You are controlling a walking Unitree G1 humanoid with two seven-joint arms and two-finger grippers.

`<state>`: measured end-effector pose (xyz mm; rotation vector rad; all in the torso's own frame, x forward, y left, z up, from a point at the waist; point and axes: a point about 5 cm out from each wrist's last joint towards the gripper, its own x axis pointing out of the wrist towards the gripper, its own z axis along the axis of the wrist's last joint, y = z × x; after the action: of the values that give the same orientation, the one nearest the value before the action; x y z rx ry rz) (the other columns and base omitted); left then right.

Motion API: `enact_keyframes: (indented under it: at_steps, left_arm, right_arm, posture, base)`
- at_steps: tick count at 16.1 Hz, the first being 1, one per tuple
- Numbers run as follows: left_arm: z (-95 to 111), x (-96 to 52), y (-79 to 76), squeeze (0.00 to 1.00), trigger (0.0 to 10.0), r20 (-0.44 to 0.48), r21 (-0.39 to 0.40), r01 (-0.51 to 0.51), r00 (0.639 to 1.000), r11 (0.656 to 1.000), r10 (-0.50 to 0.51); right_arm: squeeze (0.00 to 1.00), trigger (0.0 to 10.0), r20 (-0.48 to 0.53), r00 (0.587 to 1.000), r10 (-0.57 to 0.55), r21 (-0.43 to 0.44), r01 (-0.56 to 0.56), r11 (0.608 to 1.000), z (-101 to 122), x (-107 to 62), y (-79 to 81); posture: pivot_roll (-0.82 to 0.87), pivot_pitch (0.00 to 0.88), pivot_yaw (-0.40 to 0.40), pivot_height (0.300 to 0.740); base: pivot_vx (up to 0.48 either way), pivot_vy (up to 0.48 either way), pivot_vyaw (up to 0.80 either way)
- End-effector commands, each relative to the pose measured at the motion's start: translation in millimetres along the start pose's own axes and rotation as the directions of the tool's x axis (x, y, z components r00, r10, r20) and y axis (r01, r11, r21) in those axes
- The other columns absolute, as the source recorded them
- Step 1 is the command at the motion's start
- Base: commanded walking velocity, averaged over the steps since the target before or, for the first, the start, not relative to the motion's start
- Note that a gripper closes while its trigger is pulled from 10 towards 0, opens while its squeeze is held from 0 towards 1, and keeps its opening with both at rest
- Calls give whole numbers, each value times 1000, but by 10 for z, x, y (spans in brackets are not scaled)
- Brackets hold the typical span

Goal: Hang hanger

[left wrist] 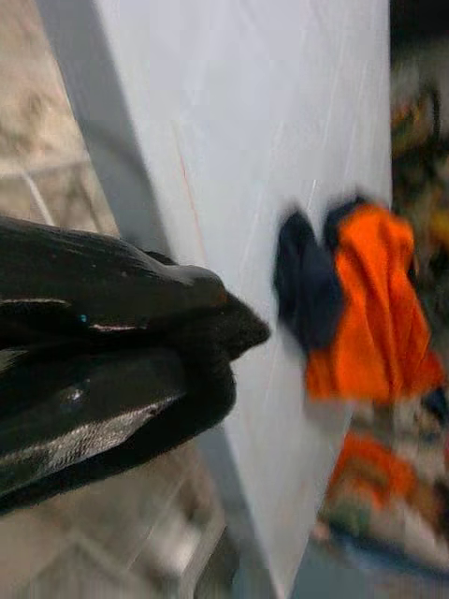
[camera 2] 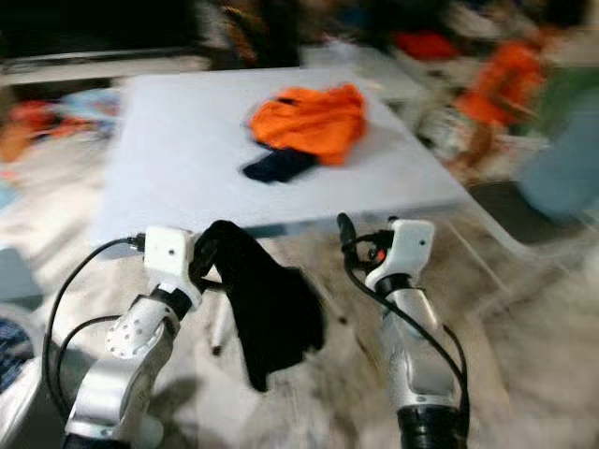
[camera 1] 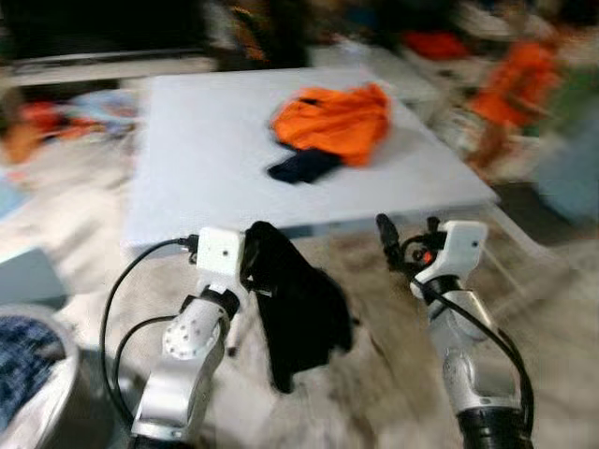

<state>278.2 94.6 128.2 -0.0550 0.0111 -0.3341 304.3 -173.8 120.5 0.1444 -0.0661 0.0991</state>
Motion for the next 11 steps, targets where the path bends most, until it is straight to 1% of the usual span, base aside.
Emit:
enact_keyframes:
  at_steps: [1,3,5,8,11]
  left_arm:
    - [53,-6,-15,0,10000,25,7,17,1000,1000,-17]
    - [56,-5,-16,0,10000,30,3,16,999,1000,-16]
    - [45,-10,-17,0,10000,26,3,15,1000,1000,-15]
    - [43,-22,-16,0,10000,33,8,21,999,1000,-21]
    - [50,-33,-29,0,10000,43,-14,42,998,999,-41]
  right_arm:
    - [0,10000,5,1000,-1,9,1,1000,12,6,3]
    - [0,10000,6,1000,-2,9,2,1000,15,9,6]
    - [0,10000,4,1000,-1,8,1,1000,13,8,8]
    - [0,10000,2,1000,-2,8,2,1000,6,2,7]
    - [0,10000,-1,1000,-5,7,5,1000,-4,-11,11]
  posture:
    - [-45,0,-26,740]
    - [-45,0,-27,740]
    - [-46,0,-27,740]
    - [-47,0,-24,740]
    - [-48,0,-25,740]
  base:
    - [0,480,-800]
    - [0,480,-800]
    - [0,366,-800]
    - [0,0,-800]
    - [0,0,-800]
